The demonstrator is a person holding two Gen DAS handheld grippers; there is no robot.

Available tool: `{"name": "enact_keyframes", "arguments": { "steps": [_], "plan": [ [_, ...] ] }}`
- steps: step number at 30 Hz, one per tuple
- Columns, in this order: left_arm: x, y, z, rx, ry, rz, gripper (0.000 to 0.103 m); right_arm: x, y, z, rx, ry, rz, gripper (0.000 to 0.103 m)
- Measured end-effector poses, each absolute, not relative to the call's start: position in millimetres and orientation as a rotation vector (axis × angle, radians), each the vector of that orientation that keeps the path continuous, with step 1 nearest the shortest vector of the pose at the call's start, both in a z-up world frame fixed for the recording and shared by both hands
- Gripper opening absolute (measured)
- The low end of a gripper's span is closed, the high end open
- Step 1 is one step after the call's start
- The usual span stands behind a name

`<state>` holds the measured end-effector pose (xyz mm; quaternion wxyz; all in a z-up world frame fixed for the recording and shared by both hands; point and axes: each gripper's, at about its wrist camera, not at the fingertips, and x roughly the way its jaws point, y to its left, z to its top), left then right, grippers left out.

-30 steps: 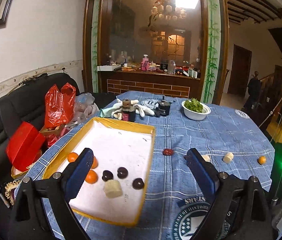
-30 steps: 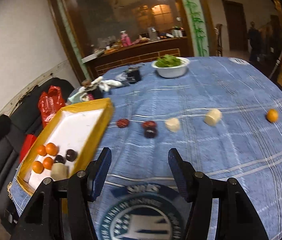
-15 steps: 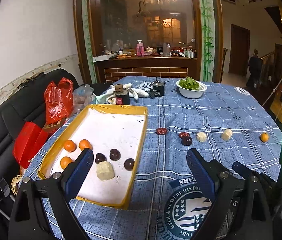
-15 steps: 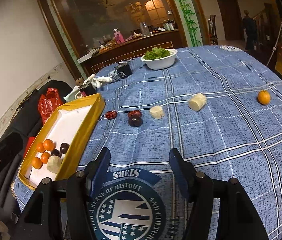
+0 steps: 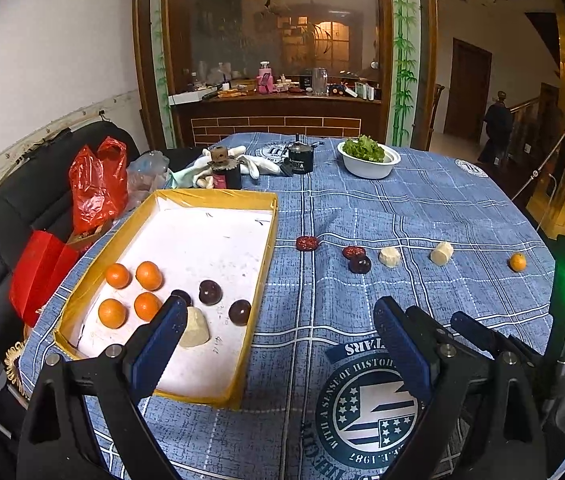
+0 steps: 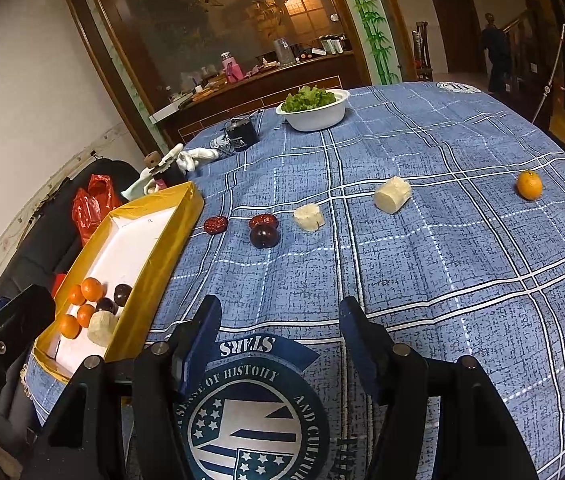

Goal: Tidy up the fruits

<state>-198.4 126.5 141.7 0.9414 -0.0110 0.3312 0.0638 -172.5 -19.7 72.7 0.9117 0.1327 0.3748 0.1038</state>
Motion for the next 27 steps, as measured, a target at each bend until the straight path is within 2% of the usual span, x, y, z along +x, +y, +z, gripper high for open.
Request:
{"name": "enact_keyframes", "arguments": {
  "steps": [27],
  "plan": [
    [-196.1,123.7,130.2,-0.068,0.713,0.027,0.094,-167.3,-42.6,64.0,0.306,0.813,0.131,0.066]
  ]
}}
